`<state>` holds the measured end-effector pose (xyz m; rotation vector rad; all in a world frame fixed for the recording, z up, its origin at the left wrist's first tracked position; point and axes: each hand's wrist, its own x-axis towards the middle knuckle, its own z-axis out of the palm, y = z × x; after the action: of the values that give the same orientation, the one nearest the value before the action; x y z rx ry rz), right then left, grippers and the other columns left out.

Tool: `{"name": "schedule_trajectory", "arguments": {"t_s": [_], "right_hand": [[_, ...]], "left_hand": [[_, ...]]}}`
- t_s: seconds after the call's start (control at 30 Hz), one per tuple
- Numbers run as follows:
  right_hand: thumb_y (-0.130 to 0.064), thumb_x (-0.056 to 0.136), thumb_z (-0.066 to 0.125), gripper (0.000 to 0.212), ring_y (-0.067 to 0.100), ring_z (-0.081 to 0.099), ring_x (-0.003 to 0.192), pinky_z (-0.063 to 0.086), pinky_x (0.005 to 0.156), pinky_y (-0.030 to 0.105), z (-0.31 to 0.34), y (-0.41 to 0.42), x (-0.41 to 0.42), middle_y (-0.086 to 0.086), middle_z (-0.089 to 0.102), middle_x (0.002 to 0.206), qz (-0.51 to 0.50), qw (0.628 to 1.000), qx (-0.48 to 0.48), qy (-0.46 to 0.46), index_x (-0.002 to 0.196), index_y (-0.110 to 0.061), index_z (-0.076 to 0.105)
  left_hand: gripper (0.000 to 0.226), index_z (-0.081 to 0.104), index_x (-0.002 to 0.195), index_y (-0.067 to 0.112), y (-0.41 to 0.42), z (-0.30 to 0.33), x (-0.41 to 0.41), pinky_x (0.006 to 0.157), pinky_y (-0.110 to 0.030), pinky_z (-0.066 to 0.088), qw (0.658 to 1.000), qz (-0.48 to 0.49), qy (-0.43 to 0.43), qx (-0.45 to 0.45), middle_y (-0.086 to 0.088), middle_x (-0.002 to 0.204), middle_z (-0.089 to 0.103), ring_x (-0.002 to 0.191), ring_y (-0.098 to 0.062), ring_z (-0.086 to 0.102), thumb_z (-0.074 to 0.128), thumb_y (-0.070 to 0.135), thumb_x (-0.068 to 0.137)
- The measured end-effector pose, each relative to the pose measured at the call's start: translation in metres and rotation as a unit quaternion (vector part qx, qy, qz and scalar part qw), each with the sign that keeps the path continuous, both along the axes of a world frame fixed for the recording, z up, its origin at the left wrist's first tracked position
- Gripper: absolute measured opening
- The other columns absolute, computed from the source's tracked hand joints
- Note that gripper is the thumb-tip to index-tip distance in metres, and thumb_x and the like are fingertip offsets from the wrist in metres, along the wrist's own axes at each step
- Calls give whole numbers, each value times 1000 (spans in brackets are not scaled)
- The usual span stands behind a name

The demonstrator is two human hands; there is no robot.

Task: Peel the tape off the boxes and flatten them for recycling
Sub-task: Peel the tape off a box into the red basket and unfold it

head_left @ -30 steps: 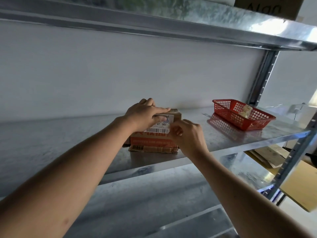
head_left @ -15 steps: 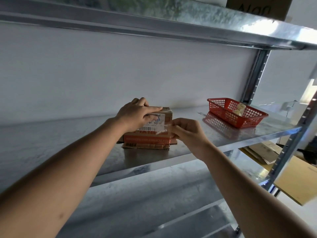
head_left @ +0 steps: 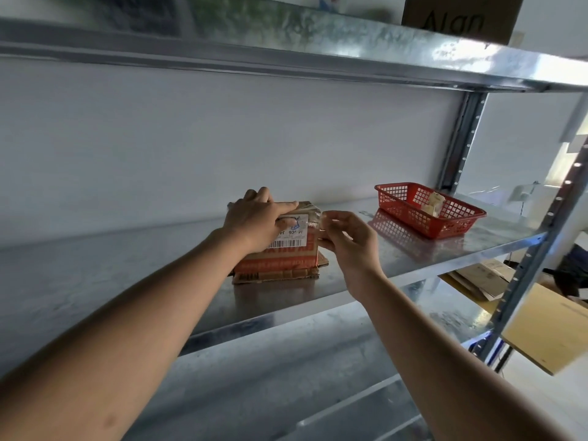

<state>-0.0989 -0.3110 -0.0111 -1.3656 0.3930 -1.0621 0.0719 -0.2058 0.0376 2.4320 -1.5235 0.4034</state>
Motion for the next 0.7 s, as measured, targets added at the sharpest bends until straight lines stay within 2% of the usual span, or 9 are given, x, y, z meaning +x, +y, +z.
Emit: {"name": "schedule_trajectory", "arguments": {"t_s": [0.13, 0.27, 0.4, 0.47, 0.57, 0.6, 0.67, 0.7], "right_hand": [[-12, 92, 76, 10, 27, 78, 84, 63, 76, 31, 6, -11, -8, 20, 76, 95, 1, 997, 61, -41, 98, -4, 74], [-14, 75, 92, 26, 19, 74, 69, 63, 67, 32, 10, -35, -18, 5, 77, 78, -55, 998, -16, 3, 89, -5, 73], [-20, 82, 87, 12, 12, 76, 71, 59, 60, 28, 12, -71, -32, -4, 78, 77, -68, 995, -67, 33, 82, -24, 76], [-21, 89, 81, 15, 12, 77, 74, 60, 62, 30, 12, -93, -40, -8, 79, 77, -73, 993, -79, 40, 82, -33, 75], [-24, 96, 73, 9, 14, 78, 80, 64, 76, 46, 11, -128, -52, -6, 80, 85, -83, 990, -92, 66, 102, -28, 78], [-25, 98, 70, 16, 16, 78, 84, 63, 81, 49, 10, -139, -55, -4, 80, 90, -86, 988, -99, 80, 112, -23, 77], [-22, 102, 64, 26, 18, 77, 86, 62, 82, 50, 7, -157, -60, -1, 78, 96, -75, 991, -82, 75, 127, -25, 67], [-22, 103, 62, 24, 18, 77, 86, 62, 82, 50, 5, -165, -61, -1, 77, 98, -69, 993, -71, 70, 127, -28, 62]], "left_hand": [[51, 38, 153, 51, -18, -1, -16, 101, -53, 43, 1000, 6, -16, -2, -2, 123, 47, 123, -27, 44, 44, 59, 103], [50, 39, 153, 50, -38, 0, -31, 99, -52, 44, 1000, 17, -18, -4, -1, 122, 47, 123, -26, 44, 44, 58, 103], [49, 38, 154, 48, -70, 0, -50, 96, -48, 42, 998, 51, -23, -4, -3, 124, 48, 123, -26, 44, 44, 53, 106], [49, 38, 154, 48, -89, 1, -61, 96, -48, 42, 998, 64, -25, -3, -4, 125, 48, 124, -27, 45, 43, 52, 106], [50, 38, 154, 48, -120, 4, -78, 98, -50, 44, 997, 76, -23, -3, -5, 125, 48, 124, -27, 45, 45, 54, 105], [51, 38, 154, 48, -130, 4, -84, 96, -49, 43, 997, 80, -24, -2, -5, 125, 48, 124, -27, 45, 45, 54, 104], [52, 38, 155, 47, -147, 3, -93, 93, -47, 42, 996, 90, -28, 1, -5, 125, 49, 123, -27, 45, 46, 54, 104], [52, 38, 155, 46, -154, 3, -96, 92, -46, 42, 995, 95, -30, 2, -6, 125, 49, 123, -28, 46, 46, 54, 105]]}}
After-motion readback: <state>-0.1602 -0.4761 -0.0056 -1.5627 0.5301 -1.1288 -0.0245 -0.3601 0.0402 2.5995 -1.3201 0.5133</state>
